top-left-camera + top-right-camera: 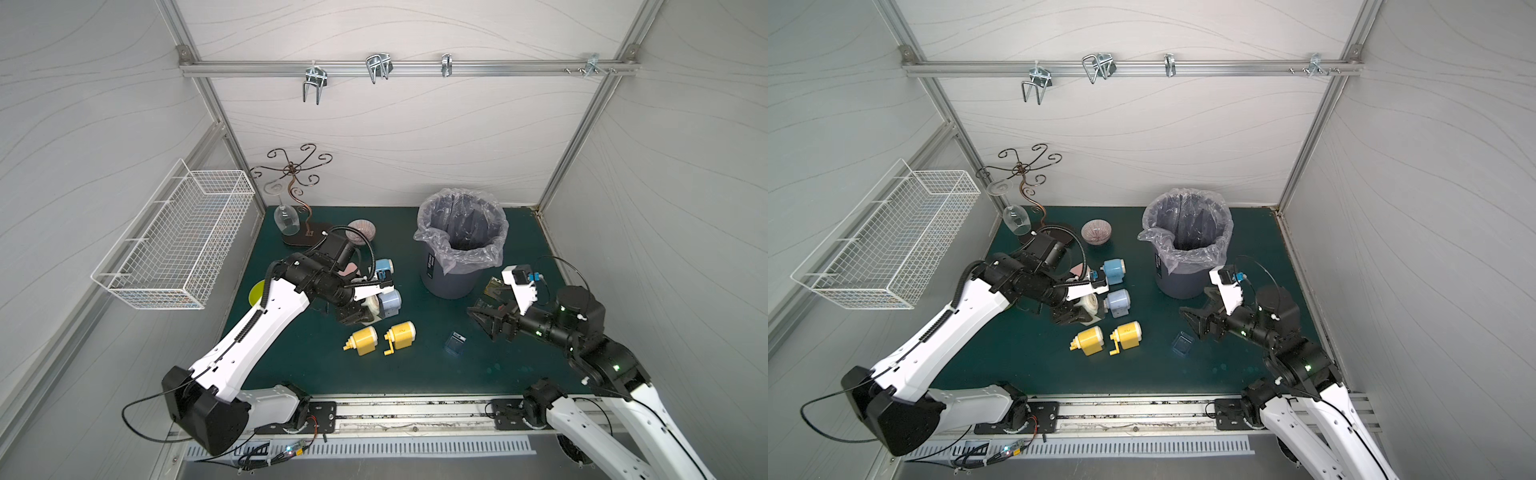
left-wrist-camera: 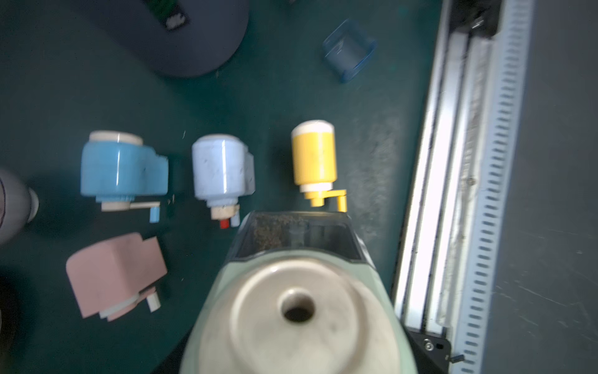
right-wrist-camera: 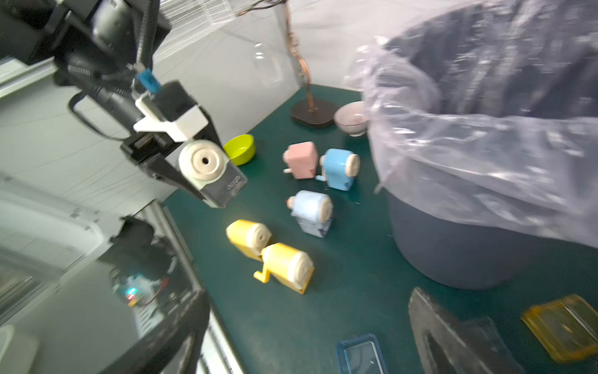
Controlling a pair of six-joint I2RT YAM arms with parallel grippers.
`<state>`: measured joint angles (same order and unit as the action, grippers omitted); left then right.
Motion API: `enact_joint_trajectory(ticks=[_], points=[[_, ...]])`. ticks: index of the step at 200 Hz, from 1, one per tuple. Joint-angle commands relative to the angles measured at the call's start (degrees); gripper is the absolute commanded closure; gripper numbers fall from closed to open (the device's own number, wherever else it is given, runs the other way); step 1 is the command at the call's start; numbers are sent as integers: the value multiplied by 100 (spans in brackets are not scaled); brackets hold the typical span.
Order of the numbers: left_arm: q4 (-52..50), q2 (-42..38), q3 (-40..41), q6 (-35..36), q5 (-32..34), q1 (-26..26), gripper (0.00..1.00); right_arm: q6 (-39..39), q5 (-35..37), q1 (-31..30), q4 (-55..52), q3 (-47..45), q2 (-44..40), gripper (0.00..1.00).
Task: Take out the pencil sharpener tray and clean the shavings
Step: Open the container of the pencil sharpener.
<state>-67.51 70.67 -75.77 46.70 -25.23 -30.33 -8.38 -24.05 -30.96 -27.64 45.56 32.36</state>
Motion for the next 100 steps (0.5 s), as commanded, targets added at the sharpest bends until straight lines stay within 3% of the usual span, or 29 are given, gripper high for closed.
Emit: enact_joint_trajectory(ticks=[1,32,52,100], points=[[-579,-197,-393,-162,-820,-372,100,126,-1014,-460,1202,-116,186,4],[-796,-123,-671,-460,-640,-1071,100,811,391,-2122,1289,133,877,5],[-713,-111,-706,-637,-612,-1330,100,989,883,-2957,1671,116,1270,4],[-384,-271,-720,-972,-645,-1676,100,932,1359,-3670,2347,58,1765,1]])
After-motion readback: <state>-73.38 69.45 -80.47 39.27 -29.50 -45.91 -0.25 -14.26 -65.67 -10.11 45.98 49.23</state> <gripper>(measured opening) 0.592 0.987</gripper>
